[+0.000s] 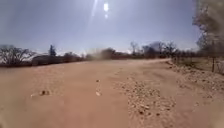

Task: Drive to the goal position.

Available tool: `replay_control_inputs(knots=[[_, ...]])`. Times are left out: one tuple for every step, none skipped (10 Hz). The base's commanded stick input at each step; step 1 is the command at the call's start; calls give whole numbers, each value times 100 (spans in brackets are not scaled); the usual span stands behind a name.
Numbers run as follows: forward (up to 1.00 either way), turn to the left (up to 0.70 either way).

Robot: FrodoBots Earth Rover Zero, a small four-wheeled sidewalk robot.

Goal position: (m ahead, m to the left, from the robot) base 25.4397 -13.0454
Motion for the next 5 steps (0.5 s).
replay_control_inputs(knots=[[100, 0], [100, 0], [100, 0], [100, 0], [100, -3]])
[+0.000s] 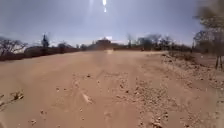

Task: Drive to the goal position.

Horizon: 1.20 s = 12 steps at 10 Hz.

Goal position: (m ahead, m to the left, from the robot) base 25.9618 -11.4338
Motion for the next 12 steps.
replay_control_inputs(knots=[[100, -16], [100, -27], [100, -27], [100, -27], [100, -22], [100, -16], [100, -10], [100, -4], [100, 0], [100, 0], [100, 0], [100, 0]])
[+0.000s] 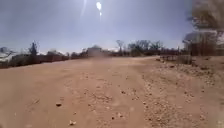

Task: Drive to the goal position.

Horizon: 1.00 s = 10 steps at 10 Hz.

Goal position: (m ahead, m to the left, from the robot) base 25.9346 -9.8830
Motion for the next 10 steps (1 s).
replay_control_inputs(knots=[[100, 0], [100, 0], [100, 0], [100, 0], [100, 0], [100, 0], [100, 0], [100, 0], [100, 0], [100, 0]])
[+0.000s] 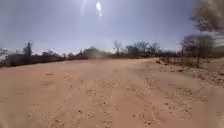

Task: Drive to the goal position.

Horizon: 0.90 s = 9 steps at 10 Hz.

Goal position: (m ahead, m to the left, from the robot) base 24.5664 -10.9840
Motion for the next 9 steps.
replay_control_inputs(knots=[[100, 0], [100, 0], [100, 0], [100, 0], [100, 0], [100, 0], [100, 0], [100, 0], [100, 0]])
